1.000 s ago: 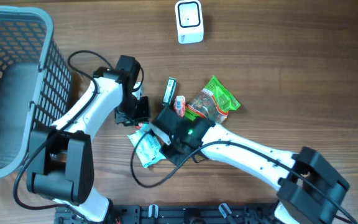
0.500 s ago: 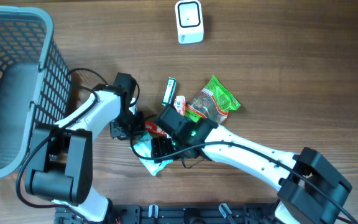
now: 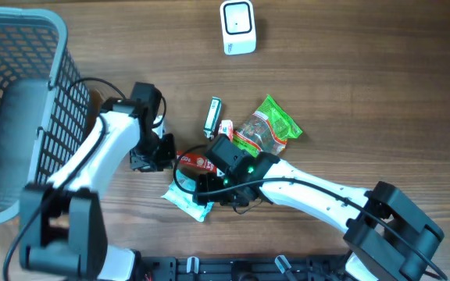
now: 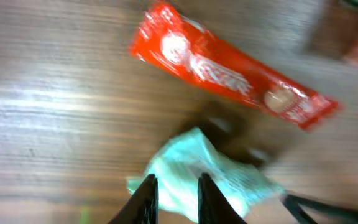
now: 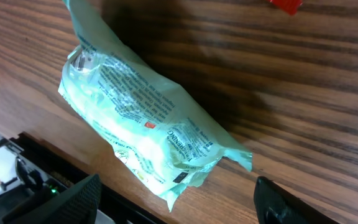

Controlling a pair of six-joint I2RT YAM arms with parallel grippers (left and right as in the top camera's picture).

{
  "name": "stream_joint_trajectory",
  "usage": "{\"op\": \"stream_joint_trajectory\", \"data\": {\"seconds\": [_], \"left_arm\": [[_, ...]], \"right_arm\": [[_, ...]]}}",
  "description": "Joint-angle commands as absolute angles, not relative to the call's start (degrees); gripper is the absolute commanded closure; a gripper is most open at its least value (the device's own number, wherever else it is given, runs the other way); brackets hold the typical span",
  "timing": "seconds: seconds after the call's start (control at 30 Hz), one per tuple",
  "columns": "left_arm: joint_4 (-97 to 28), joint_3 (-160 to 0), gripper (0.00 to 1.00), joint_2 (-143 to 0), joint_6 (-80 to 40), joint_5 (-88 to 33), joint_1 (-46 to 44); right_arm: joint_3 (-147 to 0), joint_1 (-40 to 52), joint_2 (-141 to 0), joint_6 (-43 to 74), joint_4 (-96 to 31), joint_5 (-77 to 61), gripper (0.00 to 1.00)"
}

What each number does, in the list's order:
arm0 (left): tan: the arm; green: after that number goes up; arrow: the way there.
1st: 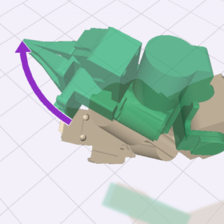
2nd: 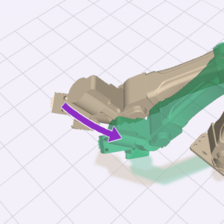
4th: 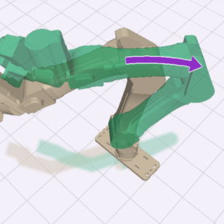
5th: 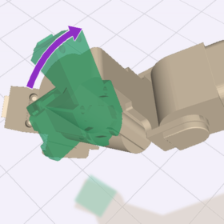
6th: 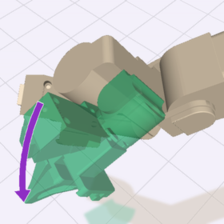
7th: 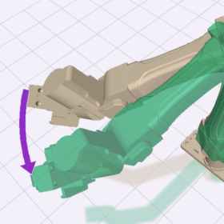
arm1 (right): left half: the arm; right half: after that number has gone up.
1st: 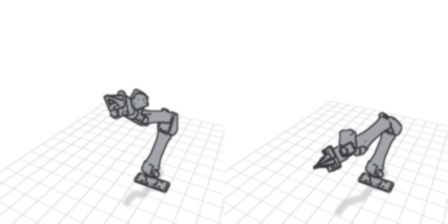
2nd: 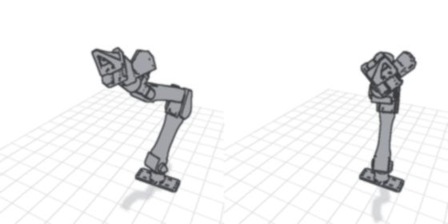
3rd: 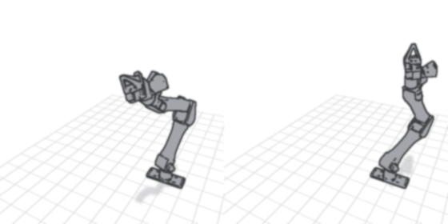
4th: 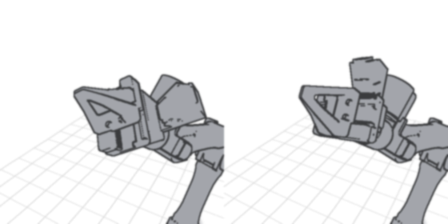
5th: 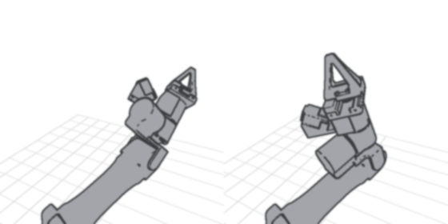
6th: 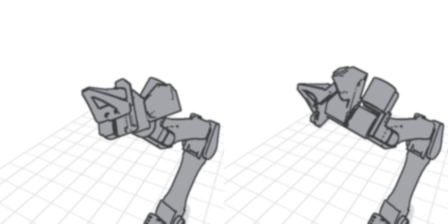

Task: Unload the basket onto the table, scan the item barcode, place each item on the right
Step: 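Grasp the mint-green wipes pack with the right gripper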

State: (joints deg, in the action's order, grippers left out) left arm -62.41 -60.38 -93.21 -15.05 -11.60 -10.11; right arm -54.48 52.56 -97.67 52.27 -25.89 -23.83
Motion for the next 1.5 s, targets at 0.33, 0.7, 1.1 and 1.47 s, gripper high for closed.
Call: {"op": "stream_joint_trajectory", "data": {"seconds": [0.33, 0.7, 1.1, 1.47], "left_arm": [[-51.42, -47.20, 0.81, -91.68, -21.63, -16.40, -13.02], [-44.73, -41.41, 0.77, -91.72, -22.96, -16.05, -13.02], [-44.29, -41.41, 0.76, -91.72, -22.92, -16.05, -13.02], [-43.70, -41.41, 0.76, -91.72, -22.87, -16.05, -13.02]], "right_arm": [[-53.87, 52.40, -97.38, 52.69, -25.54, -27.55, 0.20], [-47.92, 48.58, -97.56, 55.94, -19.62, -36.03, 0.20], [-36.25, 47.31, -97.56, 75.44, 6.61, -33.10, 0.37], [-36.25, 47.27, -97.56, 77.52, 9.78, -25.69, 0.66]]}}
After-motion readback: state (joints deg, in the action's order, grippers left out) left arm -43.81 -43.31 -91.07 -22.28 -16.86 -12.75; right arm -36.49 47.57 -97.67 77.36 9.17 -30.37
